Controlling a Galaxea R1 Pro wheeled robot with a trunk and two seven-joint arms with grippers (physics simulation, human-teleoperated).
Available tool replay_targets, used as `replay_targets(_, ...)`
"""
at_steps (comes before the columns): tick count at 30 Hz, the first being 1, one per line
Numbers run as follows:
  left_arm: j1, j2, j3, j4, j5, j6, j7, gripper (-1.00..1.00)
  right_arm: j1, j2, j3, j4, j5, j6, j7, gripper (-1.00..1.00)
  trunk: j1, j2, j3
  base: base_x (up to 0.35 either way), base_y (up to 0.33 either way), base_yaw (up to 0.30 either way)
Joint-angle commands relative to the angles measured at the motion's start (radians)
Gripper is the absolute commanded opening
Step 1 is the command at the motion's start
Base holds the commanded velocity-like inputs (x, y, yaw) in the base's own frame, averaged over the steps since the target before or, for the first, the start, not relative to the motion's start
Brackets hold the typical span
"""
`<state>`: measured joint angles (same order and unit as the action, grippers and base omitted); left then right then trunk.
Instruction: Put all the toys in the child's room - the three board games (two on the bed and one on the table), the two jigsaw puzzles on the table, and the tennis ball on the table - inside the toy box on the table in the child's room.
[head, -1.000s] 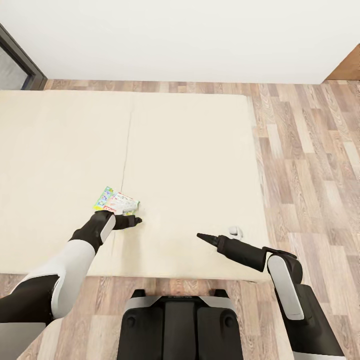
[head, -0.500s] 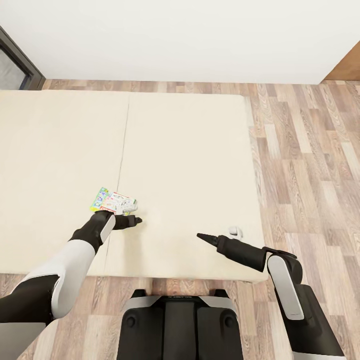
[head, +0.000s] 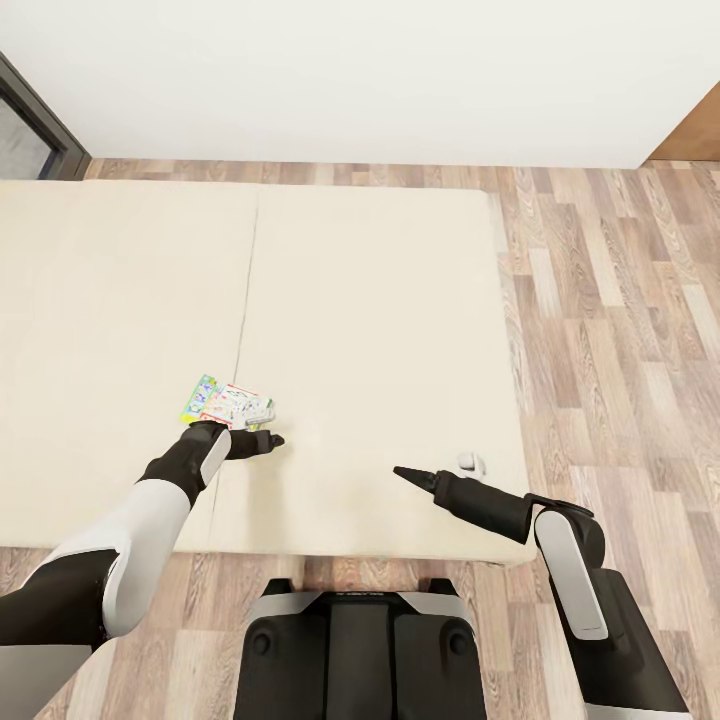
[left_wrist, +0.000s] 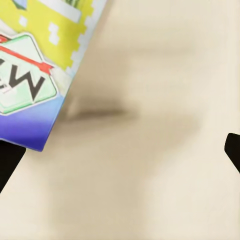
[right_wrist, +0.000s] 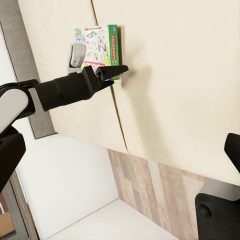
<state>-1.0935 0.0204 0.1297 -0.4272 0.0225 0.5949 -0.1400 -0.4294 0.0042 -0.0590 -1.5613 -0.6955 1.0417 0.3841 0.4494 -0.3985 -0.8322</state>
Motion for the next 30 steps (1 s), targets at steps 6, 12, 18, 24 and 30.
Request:
replay_targets(6, 0.0, 0.0, 0.005, -0.001, 0.002, 0.006, -0.003, 1.0, -0.001, 0.0, -0.002, 0.0, 0.008, 0.004, 0.008, 1.0, 0.001, -0.002, -0.001, 0.0, 0.0, 0.0)
replay_targets(12, 0.0, 0.0, 0.005, -0.001, 0.003, 0.006, -0.003, 1.0, -0.001, 0.0, -0.002, 0.0, 0.008, 0.003, 0.007, 1.0, 0.001, -0.002, -0.001, 0.0, 0.0, 0.0)
replay_targets(18, 0.0, 0.001, 0.007, -0.001, 0.003, 0.006, -0.003, 1.0, 0.0, 0.0, -0.002, 0.0, 0.008, 0.003, 0.007, 1.0, 0.001, -0.002, -0.001, 0.0, 0.0, 0.0)
replay_targets(24, 0.0, 0.019, 0.01, -0.001, 0.005, 0.011, -0.003, 1.0, -0.001, 0.0, -0.001, 0.001, 0.008, 0.003, 0.007, 1.0, 0.001, -0.002, -0.001, 0.0, 0.0, 0.0)
replay_targets(30, 0.0, 0.044, 0.011, -0.001, 0.006, 0.021, -0.003, 1.0, -0.001, 0.001, -0.001, 0.002, 0.008, 0.003, 0.006, 1.0, 0.001, -0.002, -0.001, 0.0, 0.0, 0.0)
